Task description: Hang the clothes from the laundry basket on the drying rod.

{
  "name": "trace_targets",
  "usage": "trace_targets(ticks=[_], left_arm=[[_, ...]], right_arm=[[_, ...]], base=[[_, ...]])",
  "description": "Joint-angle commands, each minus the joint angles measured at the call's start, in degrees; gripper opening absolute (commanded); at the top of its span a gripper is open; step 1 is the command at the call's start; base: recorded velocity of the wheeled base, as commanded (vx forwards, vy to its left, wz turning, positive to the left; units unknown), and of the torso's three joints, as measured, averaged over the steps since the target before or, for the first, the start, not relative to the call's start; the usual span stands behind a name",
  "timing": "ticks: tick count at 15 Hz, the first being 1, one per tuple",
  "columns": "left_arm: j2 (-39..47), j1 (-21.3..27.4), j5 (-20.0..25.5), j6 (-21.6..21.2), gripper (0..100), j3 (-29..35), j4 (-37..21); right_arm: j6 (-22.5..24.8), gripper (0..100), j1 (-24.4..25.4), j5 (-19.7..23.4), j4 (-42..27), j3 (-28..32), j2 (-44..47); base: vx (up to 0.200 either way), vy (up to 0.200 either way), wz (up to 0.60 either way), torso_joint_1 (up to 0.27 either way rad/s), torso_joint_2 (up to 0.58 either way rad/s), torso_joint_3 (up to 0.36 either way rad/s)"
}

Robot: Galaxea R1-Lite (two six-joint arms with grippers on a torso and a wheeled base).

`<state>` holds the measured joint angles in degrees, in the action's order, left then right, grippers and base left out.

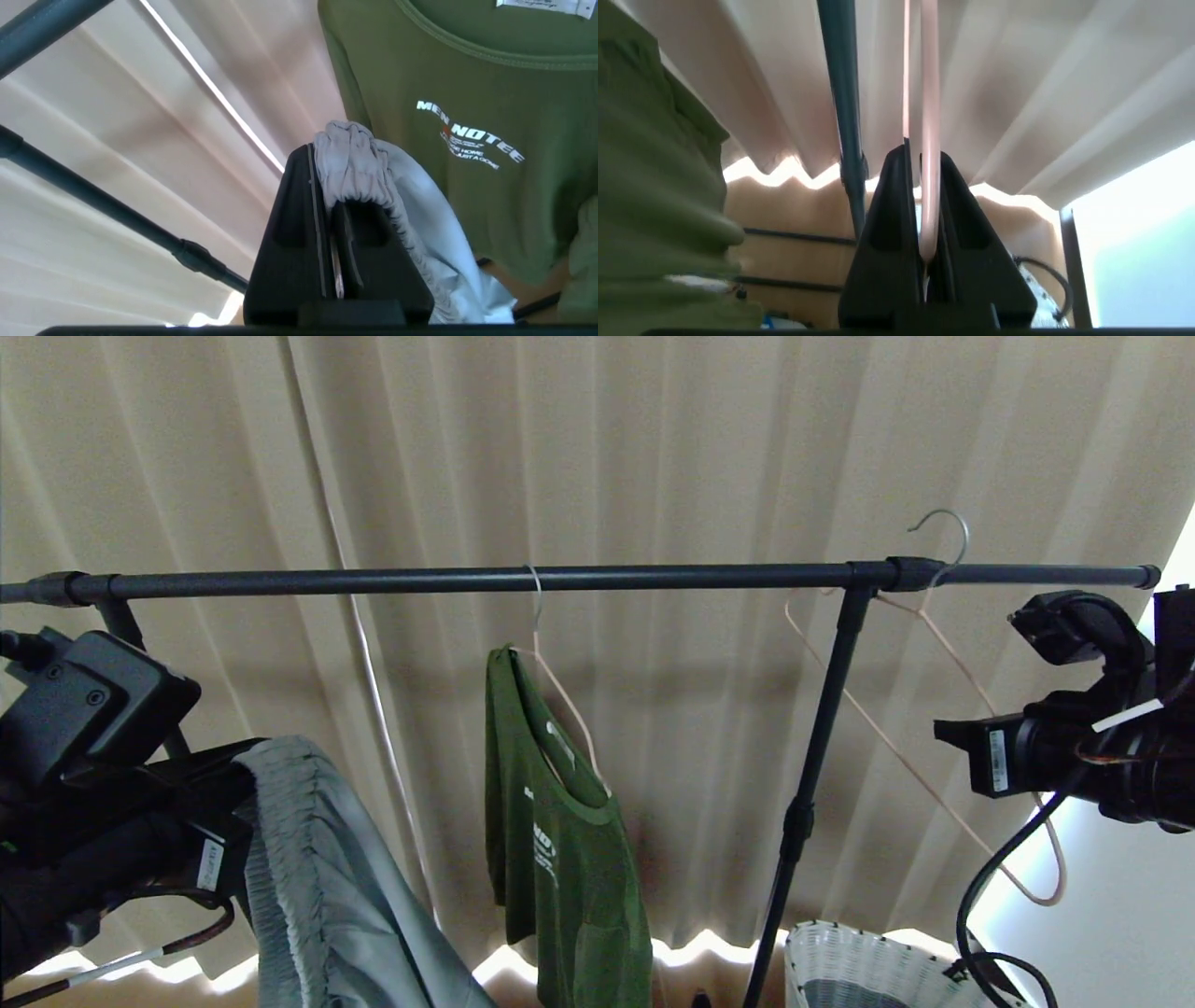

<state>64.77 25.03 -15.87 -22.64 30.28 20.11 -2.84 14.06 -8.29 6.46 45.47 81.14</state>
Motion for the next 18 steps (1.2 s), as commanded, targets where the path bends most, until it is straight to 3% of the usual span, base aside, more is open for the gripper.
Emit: trace_targets(ticks=[1,18], left_arm=[[0.01,-0.15,-0.12,-0.83,0,-0.22,0.01],[-0.08,-0.42,-0.30,-1.27,0,-1.10,0.10]], right_arm=[[-0.06,0,-0.08,0.03,0.04,-3.46,-4.68],[-0.06,0,-0.08,0.64,0.04,-12.34,-11.53]], base=[[0.000,0.000,0.00,0.000,0.00,0.000],[-0.176,0.000,0.00,0.002,0.00,0.002]])
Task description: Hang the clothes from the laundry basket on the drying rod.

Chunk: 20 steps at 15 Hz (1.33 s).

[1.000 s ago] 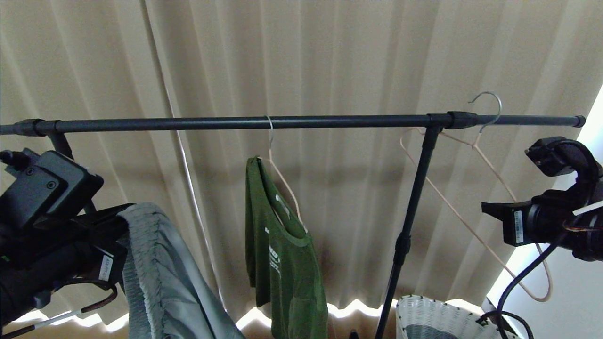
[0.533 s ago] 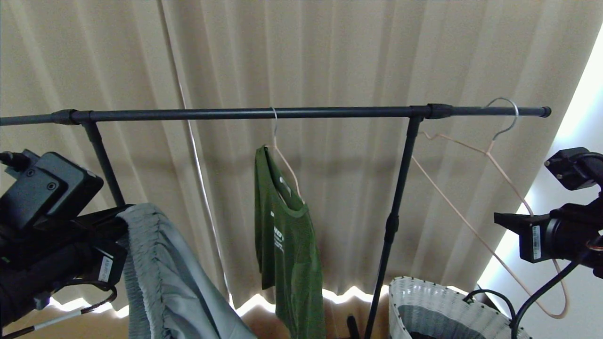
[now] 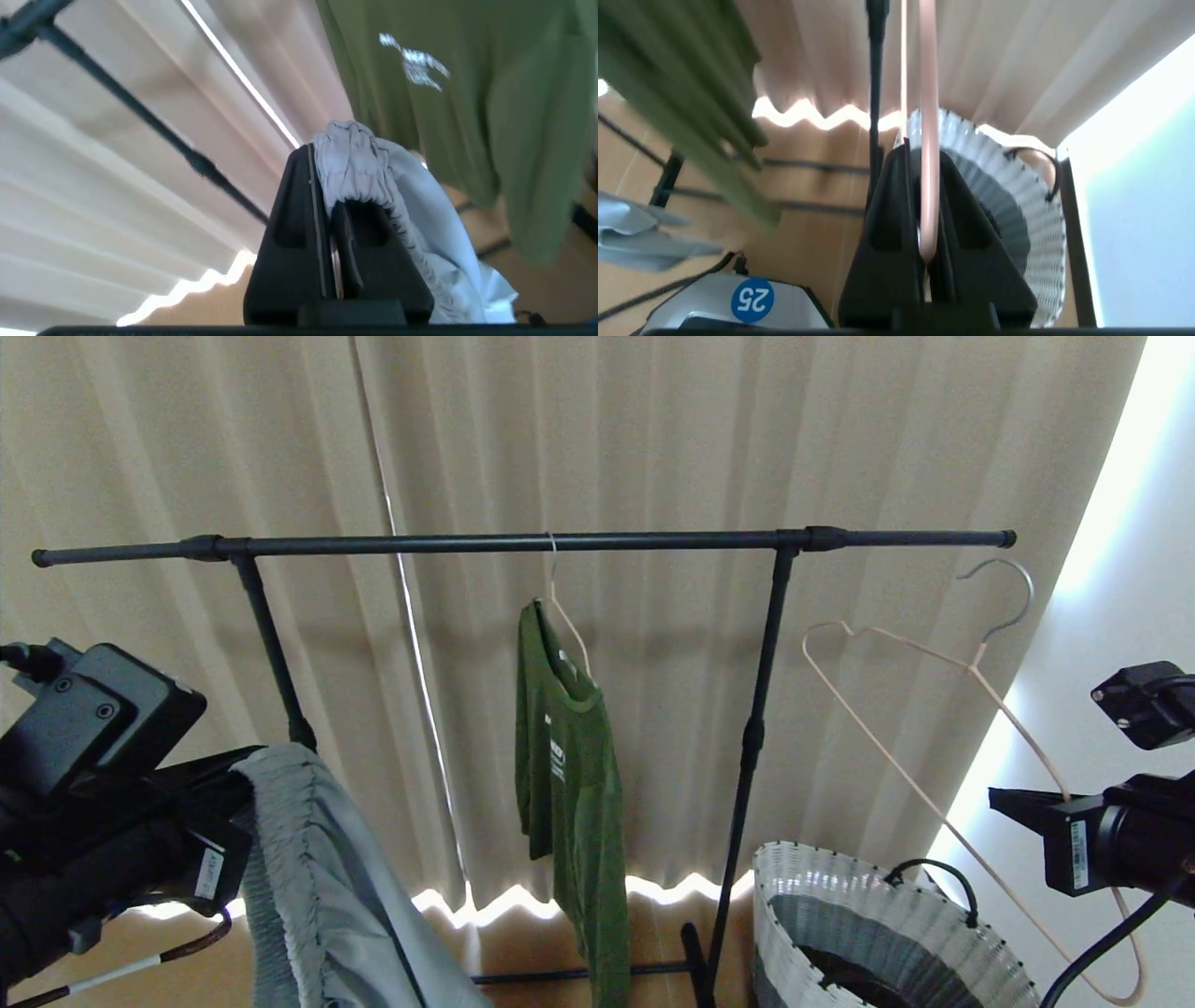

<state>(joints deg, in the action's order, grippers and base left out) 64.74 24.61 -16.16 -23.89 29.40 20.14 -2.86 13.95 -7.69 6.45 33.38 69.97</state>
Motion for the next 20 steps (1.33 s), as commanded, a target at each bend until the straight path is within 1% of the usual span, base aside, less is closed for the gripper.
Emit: trace_targets(ticks=[1,5,6,7,8,15,17,18,20], left_arm=[[-0.06,0.00,-0.01,-0.01,0,-0.58,0.08],[-0.14,-0.18,-0.18,0.25,0,-0.66,-0.01],[-0.06,-0.18,-1.06,0.25,0,-0.66,-0.10],[0.21,-0.18,-2.56,0.25,0,-0.66,-0.10],[0.21,-0.18,-3.08,0.25,0,-0.66,-0.10],[0.38,-0.18,-3.08,0.25,0,-0.22,-0.01],[0.47,-0.09,-3.00,-0.01,0,-0.49,-0.01],[0.47,0.08,-3.00,-0.36,0,-0.75,-0.01],[1.17,0.35,-2.91,-1.86,0,-0.75,-0.01]], right_arm=[[-0.04,0,0.03,0.05,-0.03,-0.33,-0.45],[-0.12,0,0.56,0.13,0.14,-0.86,-0.54],[-0.12,0,0.64,0.13,0.14,-0.86,-0.54],[-0.12,0,0.64,0.13,0.14,-0.86,-0.54],[-0.12,0,0.64,0.13,0.14,-0.77,-0.54],[-0.12,0,1.61,0.13,0.14,-0.59,-0.54],[-0.21,0,1.79,0.22,0.32,-0.33,-0.54],[-0.21,0,1.79,1.01,1.02,-0.33,-0.63],[-0.04,0,1.70,4.62,6.12,-0.51,-0.45]], base=[[0.000,0.000,0.00,0.000,0.00,0.000],[0.000,0.000,0.00,0.000,0.00,0.000],[0.000,0.000,0.00,0.000,0.00,0.000],[0.000,0.200,0.00,0.002,0.01,0.002],[0.000,0.200,0.00,0.002,0.00,0.002],[0.000,0.200,0.00,0.004,0.00,0.001],[0.000,0.000,0.00,0.000,0.00,0.000],[0.000,0.000,0.00,0.000,0.00,0.000],[0.000,0.000,0.00,0.000,0.00,0.000]])
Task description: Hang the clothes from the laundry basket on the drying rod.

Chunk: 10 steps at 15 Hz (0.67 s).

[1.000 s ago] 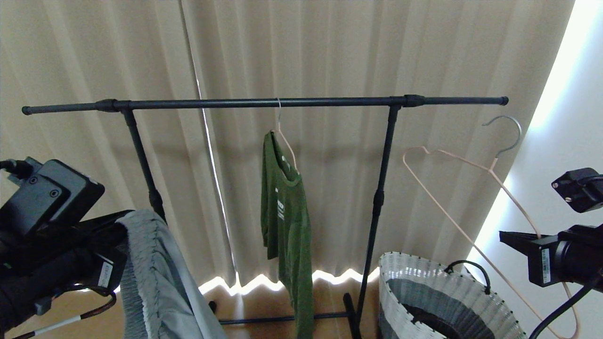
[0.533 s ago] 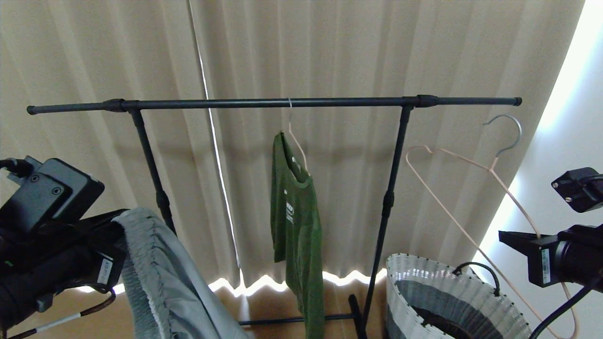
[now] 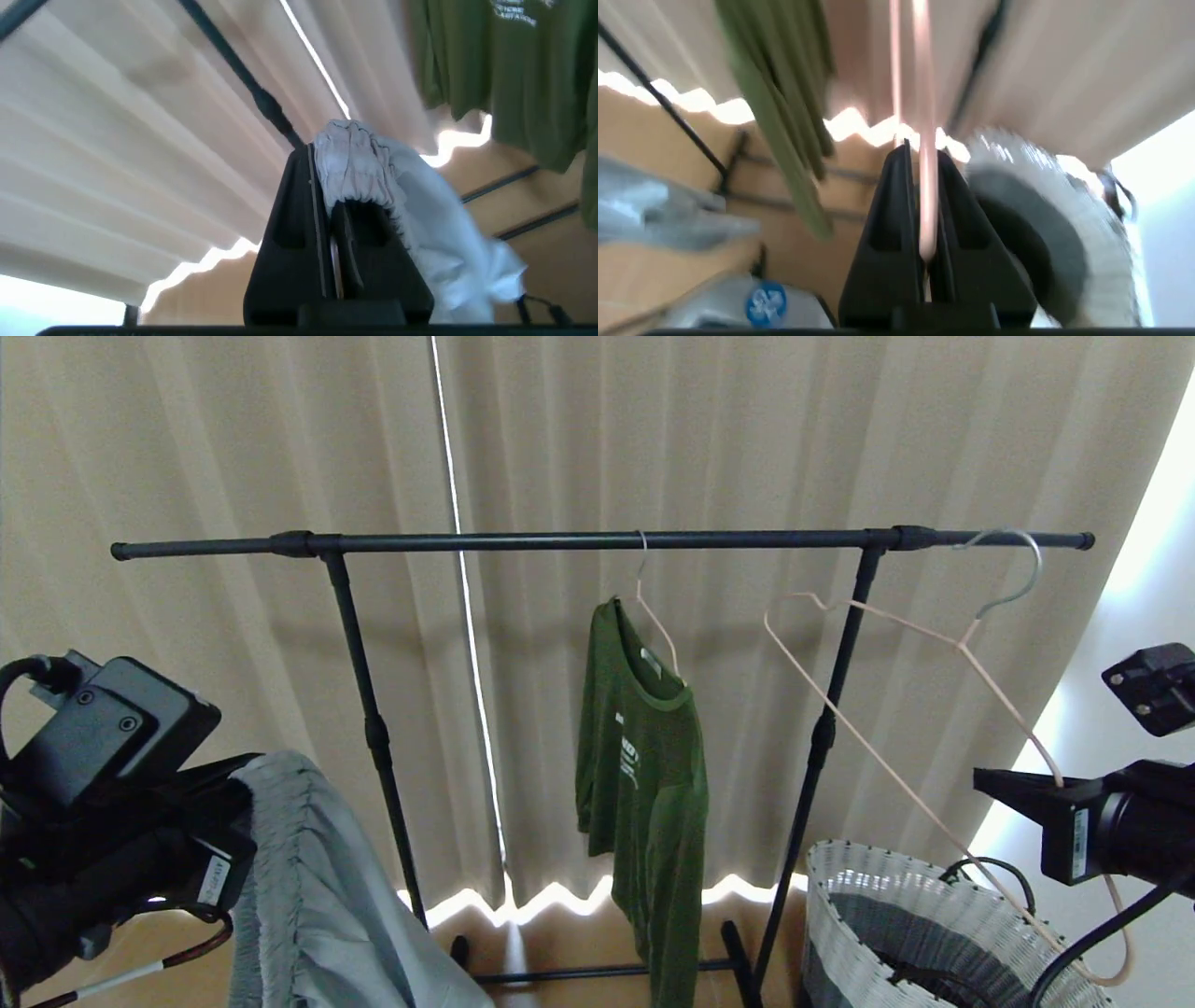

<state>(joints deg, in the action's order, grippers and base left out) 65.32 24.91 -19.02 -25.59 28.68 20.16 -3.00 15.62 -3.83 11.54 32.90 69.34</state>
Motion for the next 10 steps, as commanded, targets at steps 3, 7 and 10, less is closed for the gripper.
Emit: trace_targets(ticks=[3,7,10], left_arm=[[4.47,0.41,-0.23,-1.66,0,2.87,-0.12],[14.58,4.36,-7.26,-1.22,0,15.61,-0.48],[24.42,5.59,-14.03,-1.04,0,27.83,-0.65]], right_arm=[[0.19,0,0.20,6.11,5.07,1.46,0.45],[-1.84,0,8.20,9.72,5.24,2.87,-0.70],[-8.95,0,19.72,9.63,5.07,2.08,-2.02]], base=[[0.000,0.000,0.00,0.000,0.00,0.000],[0.000,0.000,0.00,0.000,0.00,0.000],[0.000,0.000,0.00,0.000,0.00,0.000]])
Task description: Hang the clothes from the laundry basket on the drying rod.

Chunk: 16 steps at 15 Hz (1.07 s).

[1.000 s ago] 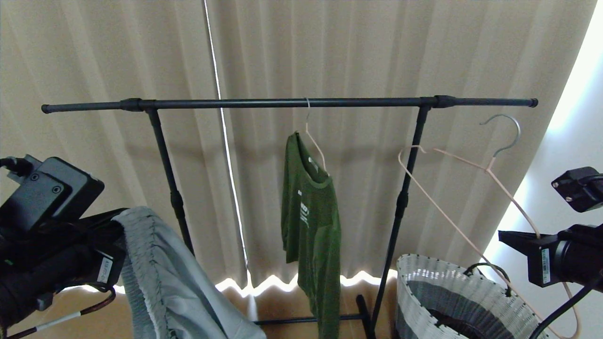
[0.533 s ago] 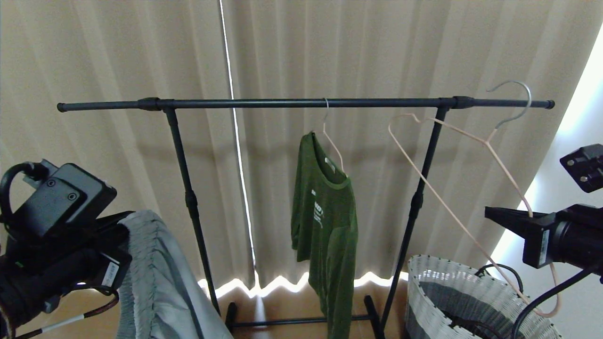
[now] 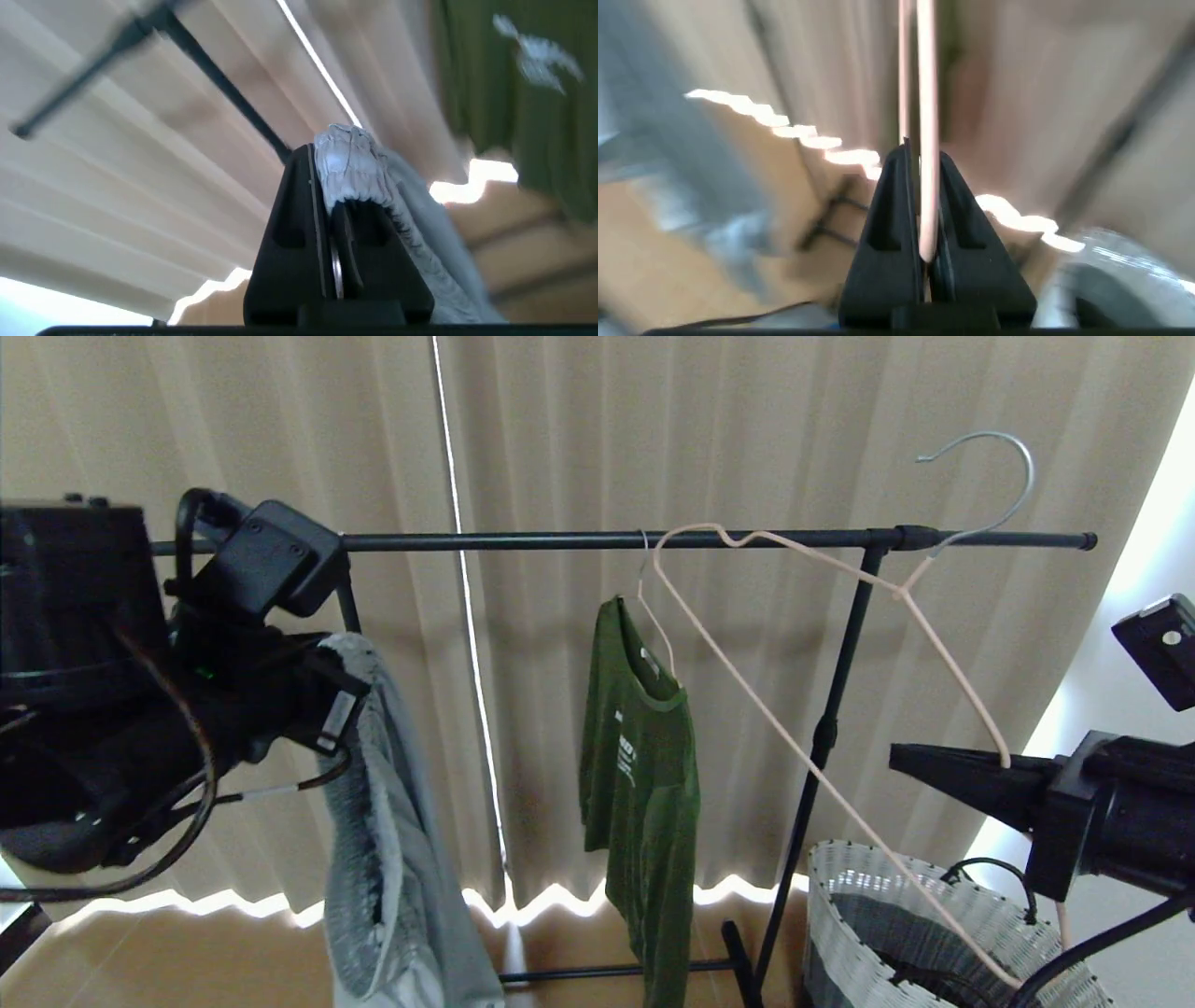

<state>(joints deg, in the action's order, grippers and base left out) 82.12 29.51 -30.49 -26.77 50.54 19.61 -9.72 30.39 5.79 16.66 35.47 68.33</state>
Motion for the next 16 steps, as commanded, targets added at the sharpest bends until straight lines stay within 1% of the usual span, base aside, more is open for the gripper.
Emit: trace_targets(ticks=[1,2,3,4,5,7,8,9,10,12,14,16], left_arm=[[10.52,0.90,-5.02,0.14,0,9.57,-0.10],[12.54,0.90,-6.60,0.14,0,12.12,-0.10],[14.39,0.90,-7.13,0.23,0,14.32,-0.19],[15.53,0.90,-7.13,0.14,0,16.25,-0.98],[15.79,0.90,-7.13,0.14,0,16.78,-1.25],[17.55,0.81,-7.04,0.14,0,20.03,-1.60],[17.64,1.07,-6.51,0.23,0,20.21,-1.33],[17.55,1.34,-5.46,0.14,0,20.21,-1.25],[17.38,1.60,-3.00,0.14,0,20.39,-1.25],[17.29,1.60,1.57,0.14,0,20.82,-1.42],[17.29,1.86,2.01,0.05,0,21.00,-1.42],[17.29,1.86,1.40,-0.21,0,21.00,-1.77]], right_arm=[[-3.20,0,7.40,0.01,-0.32,-0.76,-1.00],[-3.29,0,8.90,0.10,-0.14,-1.64,-1.00],[-3.29,0,10.13,0.19,-0.14,-2.78,-1.00],[-3.38,0,12.32,0.71,-0.14,-4.01,-1.00],[-3.38,0,12.94,0.80,-0.05,-4.45,-1.00],[-3.47,0,16.72,1.94,-0.14,-5.94,-0.83],[-3.91,0,17.33,2.38,-0.14,-6.03,-0.56],[-5.58,0,17.95,3.00,-0.05,-6.03,-0.30],[-7.25,0,19.00,3.35,-0.05,-5.94,0.14],[-7.60,0,19.53,3.35,-0.05,-5.86,1.11],[-7.60,0,19.44,3.35,0.03,-5.33,2.51],[-7.60,0,19.44,3.09,0.03,-4.01,5.15]], base=[[0.000,0.000,0.00,0.000,0.00,0.000],[0.000,0.000,0.00,0.000,0.00,0.000],[0.000,0.000,0.00,0.000,0.00,0.000],[0.000,0.000,0.00,0.000,0.00,0.000],[0.000,0.000,0.00,0.000,0.00,0.000],[0.000,0.000,0.00,0.000,0.00,0.000],[0.000,0.000,0.00,0.000,0.00,0.000],[0.000,0.000,0.00,0.000,0.00,0.000],[0.000,0.000,0.00,0.000,0.00,0.000],[0.000,0.000,0.00,0.000,0.00,0.000],[0.000,0.000,0.00,0.000,0.00,0.000],[0.000,0.000,0.00,0.000,0.00,0.000]])
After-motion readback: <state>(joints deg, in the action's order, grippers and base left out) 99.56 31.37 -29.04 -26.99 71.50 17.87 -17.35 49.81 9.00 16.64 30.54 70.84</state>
